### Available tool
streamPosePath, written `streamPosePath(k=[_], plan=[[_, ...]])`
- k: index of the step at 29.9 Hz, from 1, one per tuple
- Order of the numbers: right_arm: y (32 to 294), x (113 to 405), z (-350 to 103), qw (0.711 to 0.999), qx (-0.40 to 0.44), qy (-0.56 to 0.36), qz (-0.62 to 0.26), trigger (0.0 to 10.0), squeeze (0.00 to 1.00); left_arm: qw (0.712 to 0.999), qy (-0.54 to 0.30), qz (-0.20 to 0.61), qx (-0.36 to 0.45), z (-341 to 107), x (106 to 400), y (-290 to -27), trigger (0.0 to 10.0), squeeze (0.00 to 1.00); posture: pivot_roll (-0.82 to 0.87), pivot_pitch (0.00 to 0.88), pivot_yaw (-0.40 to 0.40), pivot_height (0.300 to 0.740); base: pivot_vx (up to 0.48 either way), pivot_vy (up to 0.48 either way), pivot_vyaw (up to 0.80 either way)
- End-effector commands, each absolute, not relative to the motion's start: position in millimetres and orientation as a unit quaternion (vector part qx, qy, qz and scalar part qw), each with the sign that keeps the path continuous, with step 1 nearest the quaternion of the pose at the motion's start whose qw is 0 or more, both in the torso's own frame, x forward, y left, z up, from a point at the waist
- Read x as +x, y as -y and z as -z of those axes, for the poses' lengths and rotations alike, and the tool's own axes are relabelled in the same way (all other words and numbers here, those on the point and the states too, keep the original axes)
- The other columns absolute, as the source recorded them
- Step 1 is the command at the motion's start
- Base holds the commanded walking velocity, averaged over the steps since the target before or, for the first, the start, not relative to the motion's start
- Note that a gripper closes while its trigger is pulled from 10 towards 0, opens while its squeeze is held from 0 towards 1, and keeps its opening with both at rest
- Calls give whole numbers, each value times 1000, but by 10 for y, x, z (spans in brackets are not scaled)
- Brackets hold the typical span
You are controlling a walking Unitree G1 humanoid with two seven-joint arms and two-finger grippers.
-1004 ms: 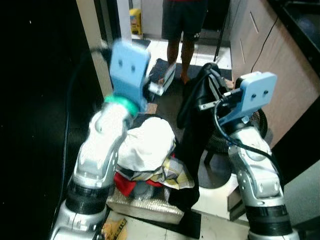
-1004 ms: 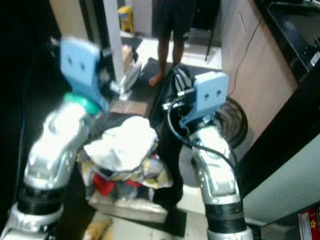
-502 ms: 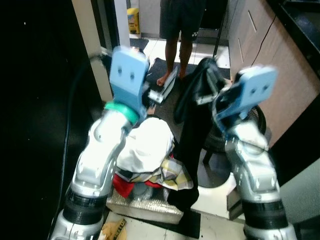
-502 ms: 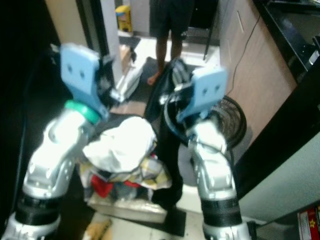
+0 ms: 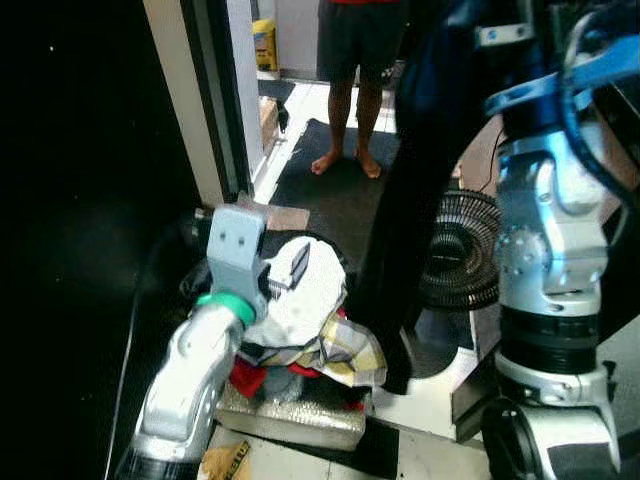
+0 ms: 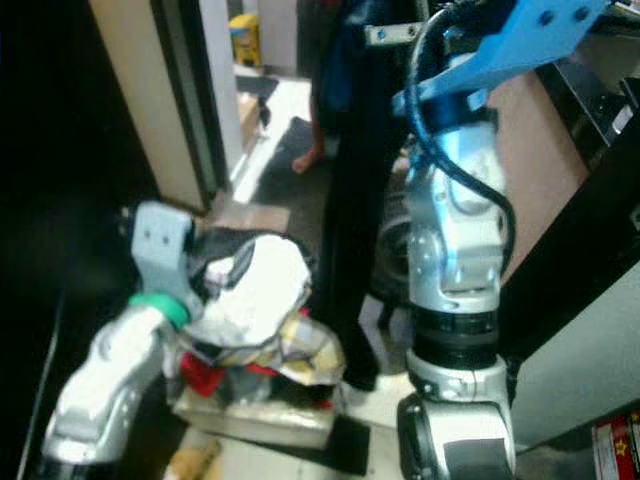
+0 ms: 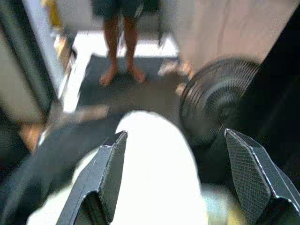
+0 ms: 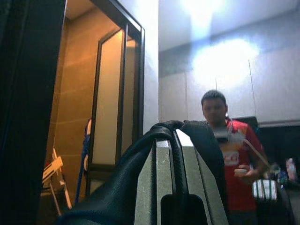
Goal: Clothes washing
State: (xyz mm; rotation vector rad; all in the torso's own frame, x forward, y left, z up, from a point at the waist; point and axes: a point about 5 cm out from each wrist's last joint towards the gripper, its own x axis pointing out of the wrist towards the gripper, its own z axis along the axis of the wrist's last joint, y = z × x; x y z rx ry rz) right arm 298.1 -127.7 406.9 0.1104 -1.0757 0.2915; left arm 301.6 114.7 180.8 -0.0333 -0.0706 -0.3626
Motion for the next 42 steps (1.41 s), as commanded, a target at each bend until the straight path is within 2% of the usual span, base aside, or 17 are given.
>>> streamPosePath(k=[1,9,13,16,20,31,33,36,42], plan=[[1295,2916,-4150,835,61,529,-139,10000,0,988,27,151,-23,-1781,2957,-1310,10000,0,28,105,50,740,0,0,0],[1257,2984,-4209,831,64,530,-155,10000,0,993,31,111,-21,-1805,2890,-1630,10000,0,54,107,28,740,0,0,0],[1088,3092,-4097,840,66,507,-183,10000,0,975,67,199,-74,-1993,2842,-1549,10000,0,77,106,7,740,0,0,0],[1067,3109,-4078,841,66,503,-187,10000,0,969,72,222,-81,-2019,2825,-1511,10000,0,79,106,4,740,0,0,0],[1053,3145,-4073,843,64,498,-193,10000,0,947,74,302,-78,-2049,2893,-1135,10000,0,60,102,3,740,0,0,0],[1111,3145,-4175,836,52,514,-188,10000,0,921,72,371,-93,-2080,3095,-705,10000,0,25,101,14,740,0,0,0],[1120,3132,-4210,833,47,518,-188,10000,0,911,78,395,-93,-2134,3144,-513,10000,0,7,102,22,740,0,0,0],[1080,3153,-4152,838,42,509,-193,10000,0,902,87,411,-95,-2207,3176,-394,10000,0,7,105,25,740,0,0,0],[970,3210,-3992,850,46,482,-207,10000,0,899,90,418,-97,-2231,3239,-346,10000,0,16,115,26,740,0,0,0]])
